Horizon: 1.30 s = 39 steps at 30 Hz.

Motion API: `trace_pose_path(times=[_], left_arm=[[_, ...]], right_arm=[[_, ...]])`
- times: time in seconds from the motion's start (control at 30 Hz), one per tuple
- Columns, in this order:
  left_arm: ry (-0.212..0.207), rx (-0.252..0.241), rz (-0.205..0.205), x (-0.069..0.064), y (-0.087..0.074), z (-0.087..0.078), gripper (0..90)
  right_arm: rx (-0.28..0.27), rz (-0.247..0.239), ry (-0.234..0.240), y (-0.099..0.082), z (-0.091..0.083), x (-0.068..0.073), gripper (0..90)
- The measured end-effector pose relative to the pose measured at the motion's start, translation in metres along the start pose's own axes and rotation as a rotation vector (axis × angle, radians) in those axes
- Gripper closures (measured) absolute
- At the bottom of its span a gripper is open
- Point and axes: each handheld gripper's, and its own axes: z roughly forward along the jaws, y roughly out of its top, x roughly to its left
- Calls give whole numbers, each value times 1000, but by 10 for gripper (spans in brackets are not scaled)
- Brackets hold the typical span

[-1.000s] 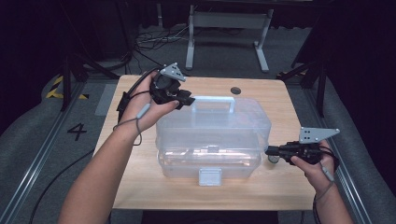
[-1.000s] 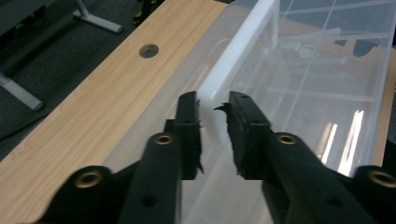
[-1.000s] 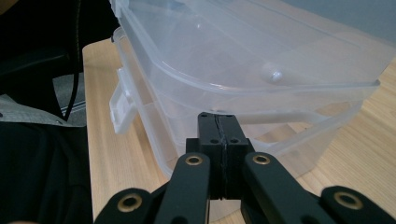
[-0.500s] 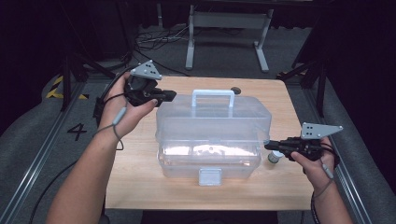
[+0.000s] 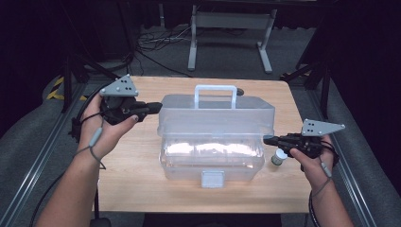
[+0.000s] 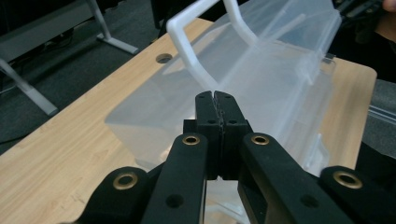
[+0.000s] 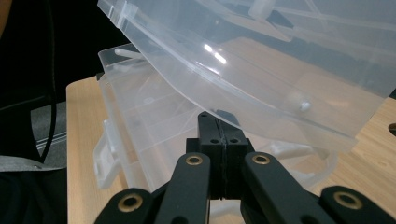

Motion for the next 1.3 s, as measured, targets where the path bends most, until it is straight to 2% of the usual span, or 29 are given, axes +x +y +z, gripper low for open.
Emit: trace_pose_path(times=[0.2,0.3,0.47,0.7,0.97,1.13,1.3], left_arm=[[-14,-20,11,-4,-12,-1,900],[-2,-24,6,-6,-19,-2,900],[-16,-44,-14,-8,-31,-3,900],[-31,-62,-40,-11,-47,8,900],[-57,-48,-52,-11,-57,24,900],[-47,-47,-62,-10,-58,35,899],[-21,-47,-64,-9,-57,43,898]], right_arm=[[-6,-6,-21,3,0,-1,900],[-19,-3,-35,7,0,-3,900],[-29,-7,-57,13,1,-5,900],[-38,-2,-82,18,1,-5,900],[-57,8,-90,20,2,-7,900],[-59,15,-94,22,2,-8,900],[-64,14,-95,22,3,-9,900]])
